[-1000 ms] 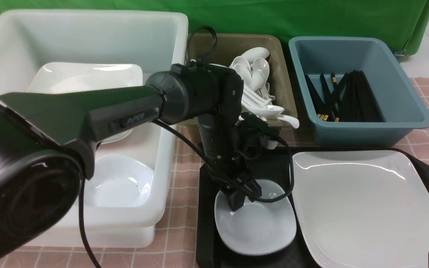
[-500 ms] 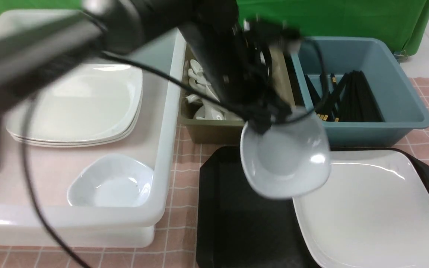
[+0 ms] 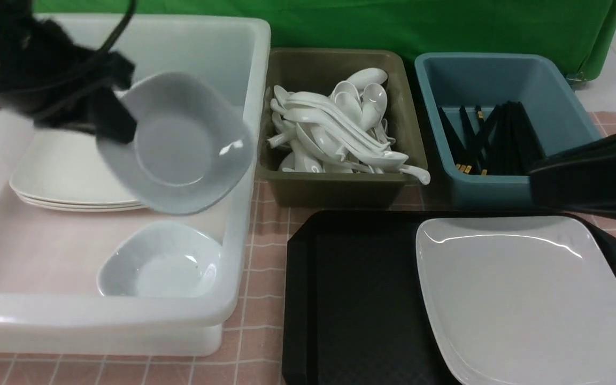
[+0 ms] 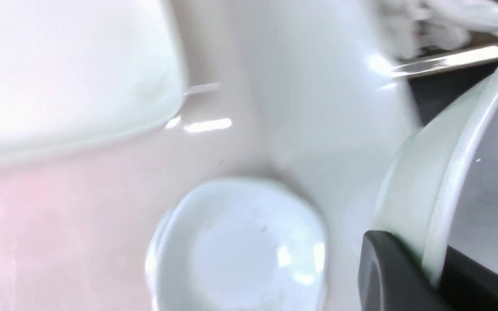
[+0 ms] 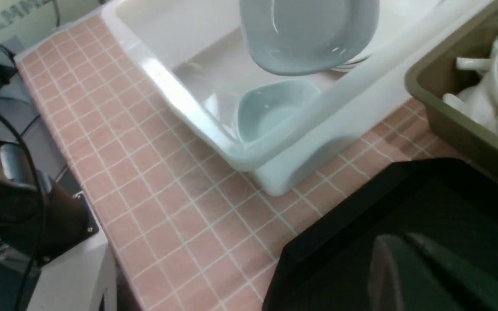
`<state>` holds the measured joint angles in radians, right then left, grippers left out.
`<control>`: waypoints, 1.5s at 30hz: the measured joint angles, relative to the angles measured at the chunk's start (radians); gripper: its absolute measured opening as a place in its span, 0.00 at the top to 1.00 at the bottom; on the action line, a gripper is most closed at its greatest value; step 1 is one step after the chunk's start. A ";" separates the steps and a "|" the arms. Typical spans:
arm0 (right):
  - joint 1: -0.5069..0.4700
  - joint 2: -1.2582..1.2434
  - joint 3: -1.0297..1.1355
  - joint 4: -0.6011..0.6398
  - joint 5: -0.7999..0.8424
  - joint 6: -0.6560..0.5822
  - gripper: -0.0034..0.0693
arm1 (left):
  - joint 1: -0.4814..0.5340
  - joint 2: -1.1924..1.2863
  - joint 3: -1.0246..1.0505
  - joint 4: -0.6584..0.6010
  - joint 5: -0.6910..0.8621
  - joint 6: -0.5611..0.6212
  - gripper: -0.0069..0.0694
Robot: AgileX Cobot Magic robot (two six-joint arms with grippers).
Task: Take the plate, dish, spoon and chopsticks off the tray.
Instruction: Use the left arm to put the small plate into the large storage box on the left, then use the left arm to grab a plate from the dinner plate
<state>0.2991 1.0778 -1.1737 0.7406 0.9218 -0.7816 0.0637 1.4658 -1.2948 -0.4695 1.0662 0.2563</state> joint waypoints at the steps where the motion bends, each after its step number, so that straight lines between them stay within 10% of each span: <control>1: 0.039 0.016 -0.006 -0.011 -0.014 -0.001 0.91 | 0.023 -0.006 0.055 -0.016 -0.026 0.026 0.89; 12: 0.386 0.211 -0.154 -0.176 -0.059 0.132 0.91 | 0.045 0.080 0.266 0.029 -0.219 0.079 0.88; 19: 0.393 0.211 -0.172 -0.284 -0.060 0.241 0.91 | 0.045 0.119 0.258 0.126 -0.241 0.066 0.60; 25: 0.393 0.185 -0.172 -0.649 -0.028 0.497 0.91 | 0.037 0.080 0.076 0.132 -0.125 0.027 0.30; 28: 0.393 0.155 -0.172 -0.835 0.026 0.614 0.91 | -0.008 0.057 -0.006 0.140 -0.099 -0.035 0.35; 34: 0.270 0.055 -0.172 -1.065 0.211 0.768 0.91 | -0.427 0.089 -0.218 0.140 -0.088 -0.118 0.87; 45: 0.164 -0.197 -0.040 -1.058 0.210 0.810 0.91 | -0.806 0.518 -0.421 0.300 -0.182 -0.368 0.72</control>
<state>0.4635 0.8805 -1.2134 -0.3174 1.1313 0.0283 -0.7419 1.9842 -1.7161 -0.1699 0.8846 -0.1117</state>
